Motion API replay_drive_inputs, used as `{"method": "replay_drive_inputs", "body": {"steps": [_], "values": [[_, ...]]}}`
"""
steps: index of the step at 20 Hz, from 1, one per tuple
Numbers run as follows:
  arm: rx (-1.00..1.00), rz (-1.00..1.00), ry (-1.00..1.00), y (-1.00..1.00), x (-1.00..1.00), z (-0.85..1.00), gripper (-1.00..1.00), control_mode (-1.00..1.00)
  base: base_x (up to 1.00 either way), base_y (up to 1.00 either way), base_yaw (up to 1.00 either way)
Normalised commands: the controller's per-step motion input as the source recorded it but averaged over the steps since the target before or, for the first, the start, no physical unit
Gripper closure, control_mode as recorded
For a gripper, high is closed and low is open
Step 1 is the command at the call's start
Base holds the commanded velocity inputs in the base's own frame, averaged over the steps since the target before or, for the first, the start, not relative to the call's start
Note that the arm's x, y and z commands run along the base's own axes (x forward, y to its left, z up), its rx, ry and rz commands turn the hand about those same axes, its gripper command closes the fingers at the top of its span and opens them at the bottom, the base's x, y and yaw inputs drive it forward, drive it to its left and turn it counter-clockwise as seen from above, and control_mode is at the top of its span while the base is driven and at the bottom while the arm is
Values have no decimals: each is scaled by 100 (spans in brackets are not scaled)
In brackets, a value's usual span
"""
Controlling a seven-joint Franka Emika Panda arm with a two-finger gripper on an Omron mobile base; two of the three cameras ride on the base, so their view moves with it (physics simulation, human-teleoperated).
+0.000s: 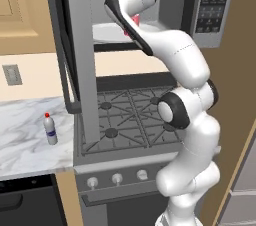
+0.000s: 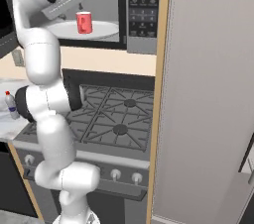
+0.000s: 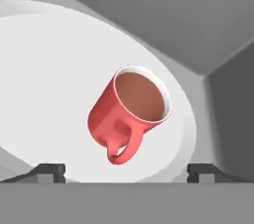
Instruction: Place the microwavable item in the microwave. Then, close the microwave door and press the start button.
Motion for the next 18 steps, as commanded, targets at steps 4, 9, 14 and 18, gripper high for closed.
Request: {"method": "replay_drive_inputs", "body": {"steps": [4,9,14,18], "values": [[-12,2,-20,0,-70,-24,-100,-100,0,0,0],[-18,1,-13,-1,-72,-92,-100,-100,0,0,0],[-11,1,-18,-11,-89,-100,-100,-100,0,0,0],[-7,1,-26,-22,-100,-72,-100,-100,0,0,0]]}}
